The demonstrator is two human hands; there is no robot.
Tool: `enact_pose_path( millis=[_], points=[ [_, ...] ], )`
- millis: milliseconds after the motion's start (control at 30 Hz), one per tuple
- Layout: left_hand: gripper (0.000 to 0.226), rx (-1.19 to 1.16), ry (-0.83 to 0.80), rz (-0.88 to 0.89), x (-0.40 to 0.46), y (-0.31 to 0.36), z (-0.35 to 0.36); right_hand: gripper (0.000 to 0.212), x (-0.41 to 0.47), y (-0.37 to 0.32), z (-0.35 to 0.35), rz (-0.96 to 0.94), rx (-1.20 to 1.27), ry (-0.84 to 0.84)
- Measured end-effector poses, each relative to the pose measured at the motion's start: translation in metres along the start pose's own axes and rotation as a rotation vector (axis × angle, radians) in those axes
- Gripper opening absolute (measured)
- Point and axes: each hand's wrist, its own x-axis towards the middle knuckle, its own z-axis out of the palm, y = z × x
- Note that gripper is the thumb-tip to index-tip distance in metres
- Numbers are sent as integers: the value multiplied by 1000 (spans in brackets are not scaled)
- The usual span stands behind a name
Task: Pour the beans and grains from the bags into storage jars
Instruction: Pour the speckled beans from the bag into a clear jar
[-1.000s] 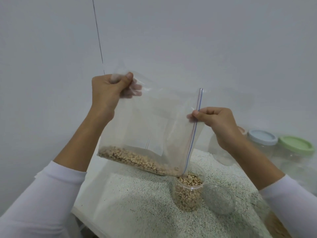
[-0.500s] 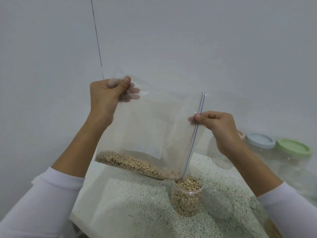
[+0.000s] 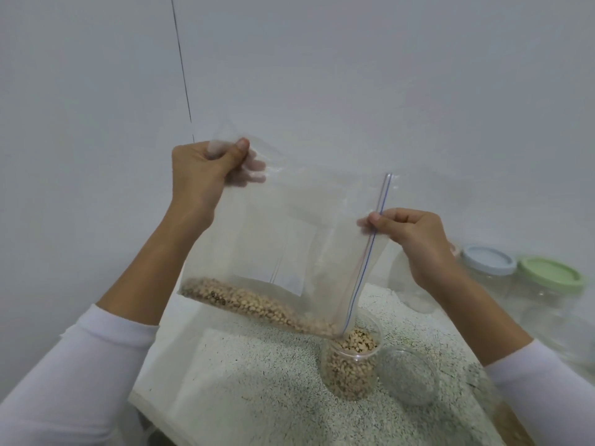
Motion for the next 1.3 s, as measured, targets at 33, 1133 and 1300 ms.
enact_pose_path(
  millis=[33,1133,1300],
  points=[
    [19,5,-16,-2,0,0,1,10,-1,1,0,13,-6,-10],
    [20,19,-46,-14,5,-3,8,11,7,7,0,23,16,9],
    [20,10,-29,-24,6,-5,8,10,10,5,-3,13,9,15]
  ],
)
